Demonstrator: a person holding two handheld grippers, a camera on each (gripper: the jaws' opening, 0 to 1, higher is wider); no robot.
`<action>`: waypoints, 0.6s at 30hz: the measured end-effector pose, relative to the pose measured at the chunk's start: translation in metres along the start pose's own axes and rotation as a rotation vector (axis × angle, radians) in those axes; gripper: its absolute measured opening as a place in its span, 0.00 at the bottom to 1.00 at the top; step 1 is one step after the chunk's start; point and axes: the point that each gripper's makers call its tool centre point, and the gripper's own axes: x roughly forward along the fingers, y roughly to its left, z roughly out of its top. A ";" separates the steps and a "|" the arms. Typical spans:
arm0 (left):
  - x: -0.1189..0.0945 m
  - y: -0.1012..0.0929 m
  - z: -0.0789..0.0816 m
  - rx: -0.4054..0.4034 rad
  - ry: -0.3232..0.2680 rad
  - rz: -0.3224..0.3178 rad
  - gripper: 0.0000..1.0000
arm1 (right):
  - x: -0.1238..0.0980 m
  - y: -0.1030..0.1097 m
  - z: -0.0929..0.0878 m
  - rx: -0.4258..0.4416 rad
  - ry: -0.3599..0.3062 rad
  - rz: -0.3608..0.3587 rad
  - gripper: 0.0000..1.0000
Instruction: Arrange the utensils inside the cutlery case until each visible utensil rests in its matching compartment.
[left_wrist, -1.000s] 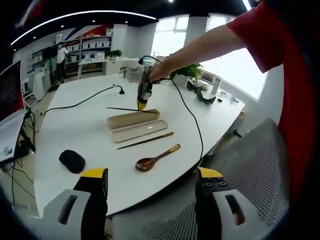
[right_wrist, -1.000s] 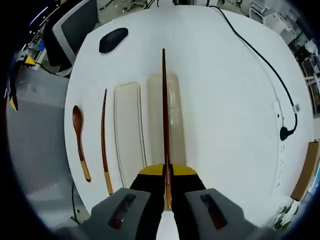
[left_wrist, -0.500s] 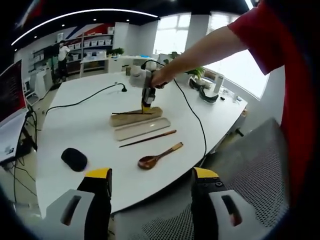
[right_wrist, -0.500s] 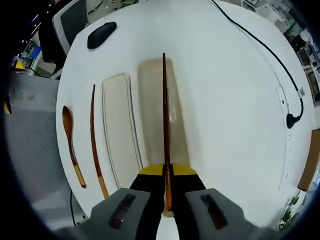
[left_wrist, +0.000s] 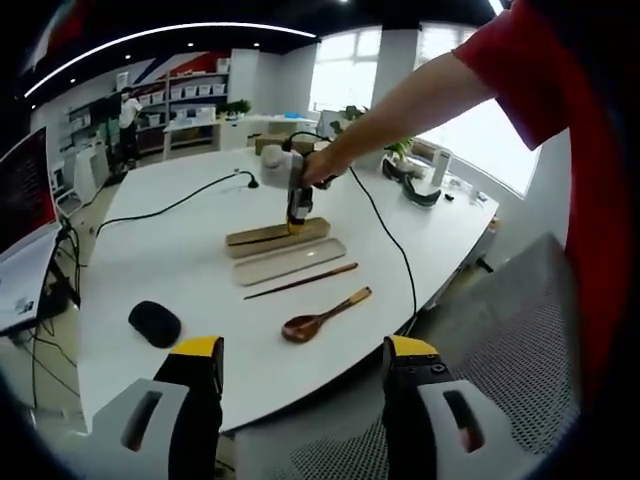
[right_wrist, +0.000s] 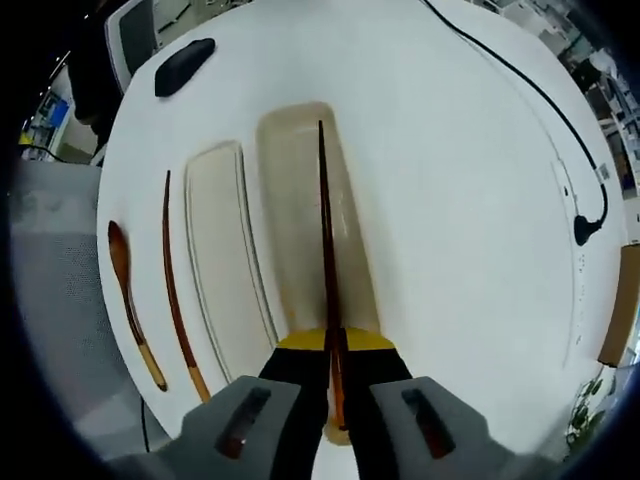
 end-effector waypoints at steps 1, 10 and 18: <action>0.000 0.000 0.000 0.006 0.001 -0.002 0.66 | 0.000 0.000 0.000 0.002 -0.001 -0.002 0.00; 0.001 -0.001 -0.001 0.013 0.006 -0.001 0.66 | 0.002 -0.006 0.003 0.006 -0.022 -0.021 0.08; 0.001 0.000 -0.001 0.021 0.008 0.001 0.66 | -0.008 -0.001 0.001 0.074 -0.049 -0.008 0.10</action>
